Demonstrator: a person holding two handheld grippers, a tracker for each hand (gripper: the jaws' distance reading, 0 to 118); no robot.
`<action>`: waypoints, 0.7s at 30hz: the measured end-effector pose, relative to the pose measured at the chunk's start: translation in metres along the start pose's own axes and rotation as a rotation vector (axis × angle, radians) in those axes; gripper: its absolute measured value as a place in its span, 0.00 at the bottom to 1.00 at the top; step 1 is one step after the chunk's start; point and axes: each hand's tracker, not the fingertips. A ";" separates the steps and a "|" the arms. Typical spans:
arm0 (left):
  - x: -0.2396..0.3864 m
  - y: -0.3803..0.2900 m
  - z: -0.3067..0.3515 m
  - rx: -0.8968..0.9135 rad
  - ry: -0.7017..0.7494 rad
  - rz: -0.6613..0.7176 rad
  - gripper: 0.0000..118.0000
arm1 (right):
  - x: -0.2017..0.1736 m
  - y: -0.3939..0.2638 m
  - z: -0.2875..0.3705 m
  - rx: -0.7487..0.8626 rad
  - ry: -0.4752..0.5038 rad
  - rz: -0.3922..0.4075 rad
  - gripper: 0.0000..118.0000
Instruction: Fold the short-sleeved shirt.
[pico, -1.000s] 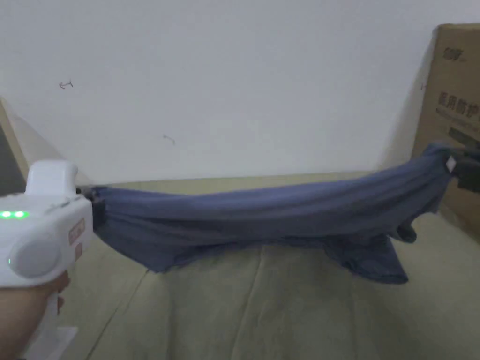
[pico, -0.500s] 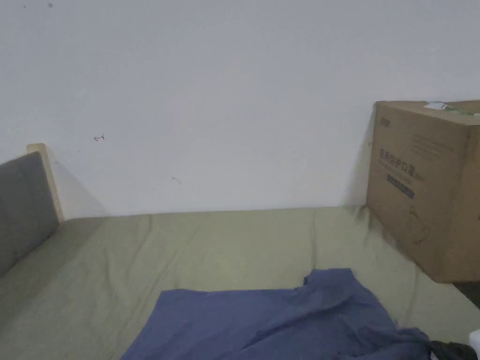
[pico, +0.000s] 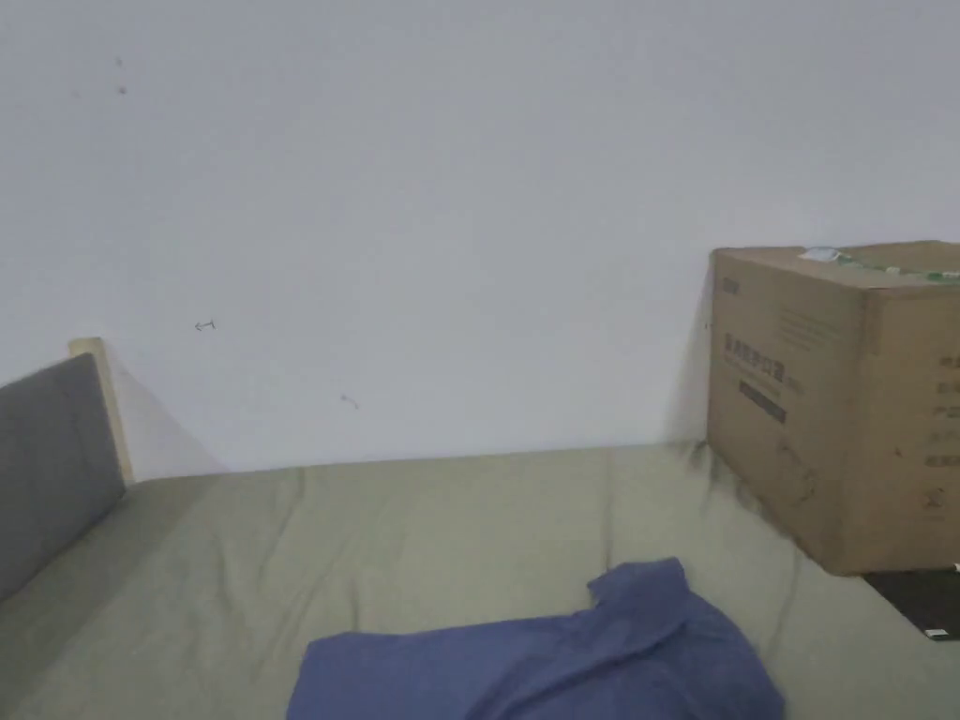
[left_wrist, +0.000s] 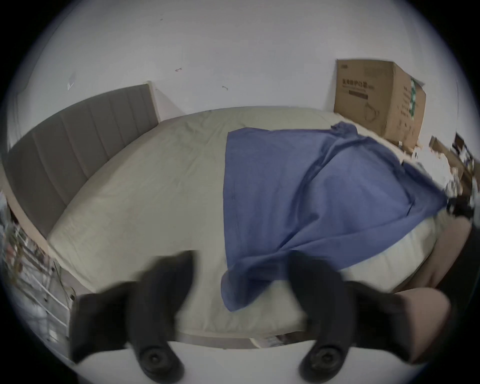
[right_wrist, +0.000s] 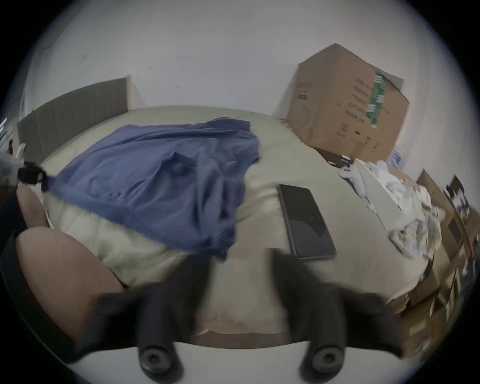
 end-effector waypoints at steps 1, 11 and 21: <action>-0.001 0.001 0.014 0.038 -0.008 0.031 0.89 | 0.002 -0.001 0.011 0.038 0.015 -0.064 0.91; 0.004 -0.030 0.109 0.270 0.064 0.071 0.00 | -0.030 -0.020 0.110 0.201 0.050 -0.160 0.00; -0.009 -0.014 -0.001 0.063 0.081 0.054 0.51 | -0.044 0.016 0.095 0.175 0.114 -0.166 0.00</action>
